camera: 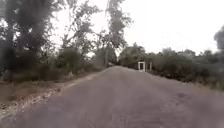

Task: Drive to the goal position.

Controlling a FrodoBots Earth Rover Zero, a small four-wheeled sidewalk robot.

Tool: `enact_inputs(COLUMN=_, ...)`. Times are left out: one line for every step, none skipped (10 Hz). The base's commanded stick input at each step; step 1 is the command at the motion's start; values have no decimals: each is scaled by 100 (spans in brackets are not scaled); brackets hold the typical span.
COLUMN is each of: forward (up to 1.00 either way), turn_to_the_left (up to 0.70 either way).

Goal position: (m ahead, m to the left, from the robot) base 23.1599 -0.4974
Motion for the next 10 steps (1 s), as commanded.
enact_inputs(forward=85, turn_to_the_left=0)
enact_inputs(forward=85, turn_to_the_left=0)
enact_inputs(forward=85, turn_to_the_left=0)
enact_inputs(forward=85, turn_to_the_left=0)
enact_inputs(forward=85, turn_to_the_left=0)
enact_inputs(forward=85, turn_to_the_left=0)
enact_inputs(forward=85, turn_to_the_left=0)
enact_inputs(forward=85, turn_to_the_left=-1)
enact_inputs(forward=85, turn_to_the_left=-6)
enact_inputs(forward=85, turn_to_the_left=-31)
